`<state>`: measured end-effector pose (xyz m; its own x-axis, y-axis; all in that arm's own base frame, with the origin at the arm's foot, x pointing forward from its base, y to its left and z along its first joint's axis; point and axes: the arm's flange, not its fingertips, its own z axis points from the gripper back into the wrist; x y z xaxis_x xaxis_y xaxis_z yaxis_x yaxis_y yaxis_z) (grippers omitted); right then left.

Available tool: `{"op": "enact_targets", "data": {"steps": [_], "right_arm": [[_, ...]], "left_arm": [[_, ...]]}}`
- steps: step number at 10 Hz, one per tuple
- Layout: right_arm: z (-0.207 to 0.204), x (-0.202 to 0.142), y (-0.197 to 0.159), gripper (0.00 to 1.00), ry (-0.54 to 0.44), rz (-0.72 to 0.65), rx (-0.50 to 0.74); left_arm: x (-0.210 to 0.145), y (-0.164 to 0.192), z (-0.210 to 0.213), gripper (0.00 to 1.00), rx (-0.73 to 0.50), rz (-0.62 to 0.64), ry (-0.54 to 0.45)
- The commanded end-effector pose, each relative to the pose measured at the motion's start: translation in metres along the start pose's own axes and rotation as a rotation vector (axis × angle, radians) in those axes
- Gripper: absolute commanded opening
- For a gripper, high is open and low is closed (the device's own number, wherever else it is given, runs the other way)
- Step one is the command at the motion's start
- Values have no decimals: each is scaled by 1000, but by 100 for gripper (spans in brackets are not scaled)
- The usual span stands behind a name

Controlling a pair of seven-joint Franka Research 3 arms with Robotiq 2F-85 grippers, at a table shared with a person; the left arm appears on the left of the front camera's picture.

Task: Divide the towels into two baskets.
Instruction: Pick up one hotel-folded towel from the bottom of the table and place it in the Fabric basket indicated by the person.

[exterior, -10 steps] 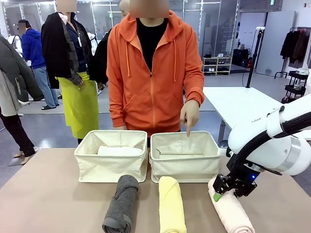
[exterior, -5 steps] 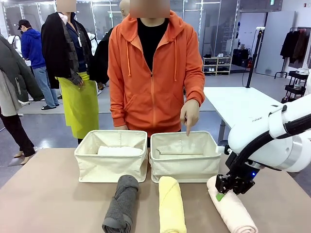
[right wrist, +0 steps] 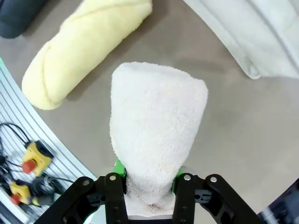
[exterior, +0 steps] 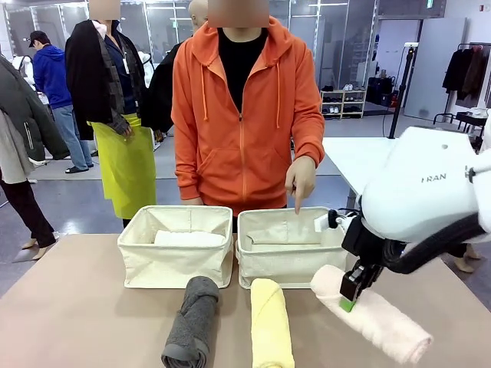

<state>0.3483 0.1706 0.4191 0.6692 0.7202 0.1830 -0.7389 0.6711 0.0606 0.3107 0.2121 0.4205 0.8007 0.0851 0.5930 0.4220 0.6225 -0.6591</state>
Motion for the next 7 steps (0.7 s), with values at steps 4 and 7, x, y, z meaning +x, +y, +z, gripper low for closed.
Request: {"op": "enact_targets", "data": {"steps": [4,7], "right_arm": [[3,4,7,31,-1,93,-26],[2,5,3,37,-9,113,-39]], "left_arm": [[-2,-2,3,100,3,7,10],[-2,-2,3,100,3,7,10]]}}
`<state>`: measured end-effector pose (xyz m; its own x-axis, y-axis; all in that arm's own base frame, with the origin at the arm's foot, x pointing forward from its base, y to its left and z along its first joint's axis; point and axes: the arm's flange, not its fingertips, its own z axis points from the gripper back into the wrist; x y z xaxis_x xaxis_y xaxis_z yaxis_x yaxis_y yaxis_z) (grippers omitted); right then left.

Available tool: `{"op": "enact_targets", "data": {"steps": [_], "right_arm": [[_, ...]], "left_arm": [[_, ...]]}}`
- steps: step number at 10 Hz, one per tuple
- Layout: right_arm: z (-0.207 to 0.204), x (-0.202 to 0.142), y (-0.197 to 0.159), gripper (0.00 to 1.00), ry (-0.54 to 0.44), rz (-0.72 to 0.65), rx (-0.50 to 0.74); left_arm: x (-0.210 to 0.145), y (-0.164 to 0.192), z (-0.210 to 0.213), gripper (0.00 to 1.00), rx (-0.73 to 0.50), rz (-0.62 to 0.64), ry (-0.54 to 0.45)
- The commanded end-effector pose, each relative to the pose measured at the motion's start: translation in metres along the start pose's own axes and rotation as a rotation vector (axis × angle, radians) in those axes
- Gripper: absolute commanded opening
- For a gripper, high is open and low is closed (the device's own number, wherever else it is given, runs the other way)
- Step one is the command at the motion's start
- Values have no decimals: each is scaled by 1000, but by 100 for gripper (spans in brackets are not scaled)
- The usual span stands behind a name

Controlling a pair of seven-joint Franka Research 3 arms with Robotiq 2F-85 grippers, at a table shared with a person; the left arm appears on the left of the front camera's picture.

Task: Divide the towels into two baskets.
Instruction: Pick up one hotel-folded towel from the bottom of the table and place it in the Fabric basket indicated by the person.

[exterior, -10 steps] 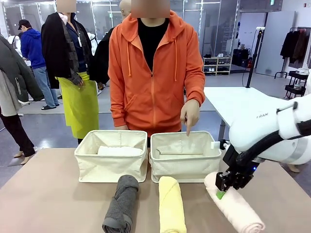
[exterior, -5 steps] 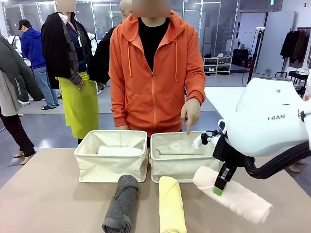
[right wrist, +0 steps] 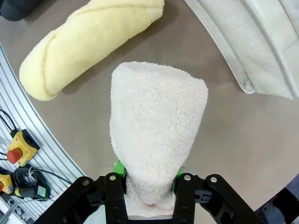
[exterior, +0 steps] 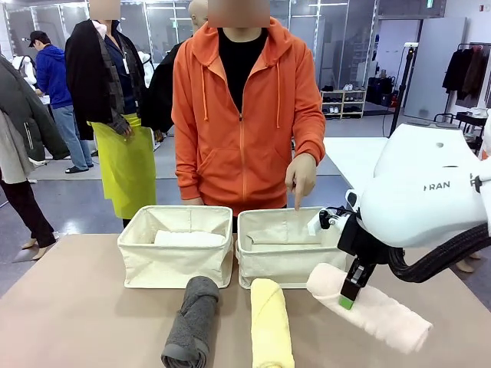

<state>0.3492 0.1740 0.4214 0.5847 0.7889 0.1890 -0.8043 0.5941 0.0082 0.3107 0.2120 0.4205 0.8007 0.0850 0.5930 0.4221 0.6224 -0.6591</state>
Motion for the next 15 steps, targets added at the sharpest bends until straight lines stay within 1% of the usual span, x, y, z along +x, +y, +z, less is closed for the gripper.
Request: {"op": "enact_targets", "data": {"steps": [1,2,3,4,5,6,8,10,11,13,15], "right_arm": [[10,11,-4,37,-84,111,-74],[19,27,-7,37,-134,242,-116],[26,41,-9,37,-127,392,-140],[33,55,-12,37,-103,488,-187],[48,73,-14,37,-57,589,-262],[62,93,-15,37,-13,682,-309],[68,137,-27,37,21,766,-379],[55,176,-42,37,29,836,-407],[47,186,-47,37,42,839,-411],[25,205,-55,37,37,903,-440],[3,214,-72,37,24,898,-424]], "left_arm": [[-2,-2,3,100,3,7,10],[-2,-2,3,100,3,7,10],[-2,-2,3,100,3,7,10],[-2,-2,3,100,3,7,10],[-2,-2,3,100,3,7,10],[-2,-2,3,100,3,7,10],[-2,-2,3,100,3,7,10],[-2,-2,3,100,3,7,10],[-2,-2,3,100,3,7,10],[-2,-2,3,100,3,7,10],[-2,-2,3,100,3,7,10]]}}
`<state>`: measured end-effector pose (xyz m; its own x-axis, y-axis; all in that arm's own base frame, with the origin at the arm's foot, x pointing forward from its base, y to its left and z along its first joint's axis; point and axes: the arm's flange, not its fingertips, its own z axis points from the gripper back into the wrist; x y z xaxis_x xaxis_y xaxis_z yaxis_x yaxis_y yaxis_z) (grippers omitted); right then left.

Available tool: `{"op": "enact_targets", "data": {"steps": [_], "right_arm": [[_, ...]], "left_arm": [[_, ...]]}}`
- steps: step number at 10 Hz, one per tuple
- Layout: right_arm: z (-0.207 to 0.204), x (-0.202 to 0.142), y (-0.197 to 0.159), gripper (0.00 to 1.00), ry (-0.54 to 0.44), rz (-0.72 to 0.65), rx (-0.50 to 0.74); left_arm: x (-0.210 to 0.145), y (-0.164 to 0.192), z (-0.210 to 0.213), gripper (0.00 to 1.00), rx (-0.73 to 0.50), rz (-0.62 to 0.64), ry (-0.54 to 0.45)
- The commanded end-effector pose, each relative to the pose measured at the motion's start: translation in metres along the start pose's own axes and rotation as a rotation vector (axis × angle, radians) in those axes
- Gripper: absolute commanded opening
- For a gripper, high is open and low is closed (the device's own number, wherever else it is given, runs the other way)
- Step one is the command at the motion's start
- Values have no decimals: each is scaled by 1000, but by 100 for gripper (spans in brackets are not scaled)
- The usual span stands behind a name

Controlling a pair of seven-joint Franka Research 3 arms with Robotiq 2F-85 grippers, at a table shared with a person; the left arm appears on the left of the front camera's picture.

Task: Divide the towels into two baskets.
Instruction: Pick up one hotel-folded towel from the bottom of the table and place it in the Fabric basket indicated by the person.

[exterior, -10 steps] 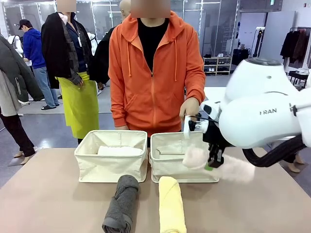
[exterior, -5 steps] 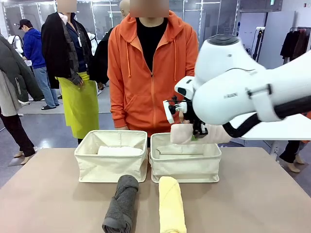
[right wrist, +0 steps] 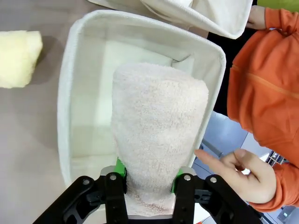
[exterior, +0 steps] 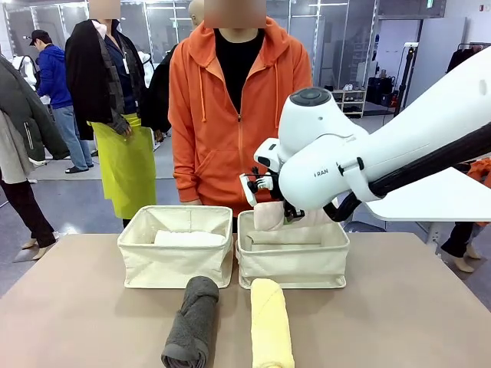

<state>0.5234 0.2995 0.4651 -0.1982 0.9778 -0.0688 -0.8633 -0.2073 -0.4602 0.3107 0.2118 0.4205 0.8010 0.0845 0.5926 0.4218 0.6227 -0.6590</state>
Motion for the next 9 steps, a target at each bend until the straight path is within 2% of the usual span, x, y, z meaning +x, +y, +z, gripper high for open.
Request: {"op": "enact_targets", "data": {"steps": [1,5,9], "right_arm": [[-17,-4,-8,37,-26,6,-30],[-66,-4,-5,37,-33,17,-61],[-88,-4,-8,37,-20,-1,-52]], "left_arm": [[-2,-2,3,100,3,7,9],[-2,-2,3,100,3,7,9],[-2,-2,3,100,3,7,9]]}}
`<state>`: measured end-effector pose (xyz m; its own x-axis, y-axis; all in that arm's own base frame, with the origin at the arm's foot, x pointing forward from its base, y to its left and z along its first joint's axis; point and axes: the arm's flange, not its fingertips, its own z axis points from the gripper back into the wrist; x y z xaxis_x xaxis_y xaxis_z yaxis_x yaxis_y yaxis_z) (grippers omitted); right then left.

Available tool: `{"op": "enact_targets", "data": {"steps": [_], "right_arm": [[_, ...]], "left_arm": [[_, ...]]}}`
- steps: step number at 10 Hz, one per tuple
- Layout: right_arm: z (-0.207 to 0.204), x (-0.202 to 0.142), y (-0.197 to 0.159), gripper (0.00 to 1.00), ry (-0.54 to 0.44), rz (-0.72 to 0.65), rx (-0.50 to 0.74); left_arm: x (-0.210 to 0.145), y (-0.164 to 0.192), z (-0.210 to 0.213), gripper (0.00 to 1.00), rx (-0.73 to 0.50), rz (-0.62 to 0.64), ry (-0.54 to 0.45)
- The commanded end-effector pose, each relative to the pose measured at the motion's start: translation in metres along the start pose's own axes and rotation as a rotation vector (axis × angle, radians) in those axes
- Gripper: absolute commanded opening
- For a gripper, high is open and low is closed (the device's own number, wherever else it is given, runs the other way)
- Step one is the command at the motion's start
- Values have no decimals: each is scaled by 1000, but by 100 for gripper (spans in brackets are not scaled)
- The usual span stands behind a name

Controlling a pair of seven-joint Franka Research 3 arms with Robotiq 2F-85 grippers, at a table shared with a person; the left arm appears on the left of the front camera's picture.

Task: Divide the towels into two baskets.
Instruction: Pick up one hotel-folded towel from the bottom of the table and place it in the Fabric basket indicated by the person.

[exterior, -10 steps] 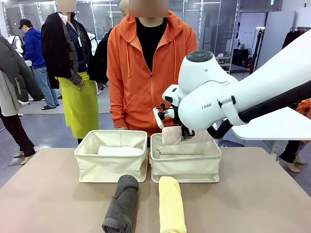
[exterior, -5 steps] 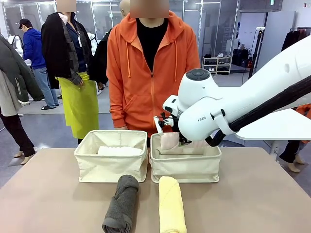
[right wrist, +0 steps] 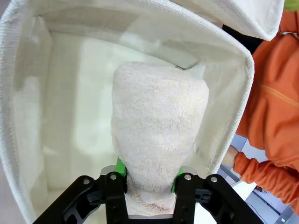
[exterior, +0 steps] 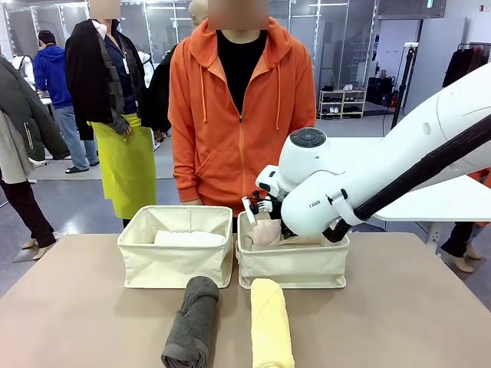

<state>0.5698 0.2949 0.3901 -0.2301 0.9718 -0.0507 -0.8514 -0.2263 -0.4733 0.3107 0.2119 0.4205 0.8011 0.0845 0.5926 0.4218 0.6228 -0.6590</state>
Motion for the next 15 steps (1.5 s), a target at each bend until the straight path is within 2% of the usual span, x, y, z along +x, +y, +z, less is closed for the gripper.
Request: {"op": "enact_targets", "data": {"steps": [1,2,3,5,9,10,15], "right_arm": [[-3,2,-6,48,2,-46,-31],[-5,-1,-7,58,2,-57,-28],[-7,-2,-8,75,-10,-58,-16],[-8,-6,-8,100,-10,-63,-18],[6,-9,-7,100,-23,-97,-45],[-6,-9,-8,100,-4,-43,-8],[-6,-9,-8,100,-4,-43,-8]], "left_arm": [[-2,-2,3,100,3,7,9],[-2,-2,3,100,3,7,9],[-2,-2,3,100,3,7,9],[-2,-2,3,100,3,7,9],[-2,-2,3,100,3,7,9],[-2,-2,3,100,3,7,9],[-2,-2,3,100,3,7,9]]}}
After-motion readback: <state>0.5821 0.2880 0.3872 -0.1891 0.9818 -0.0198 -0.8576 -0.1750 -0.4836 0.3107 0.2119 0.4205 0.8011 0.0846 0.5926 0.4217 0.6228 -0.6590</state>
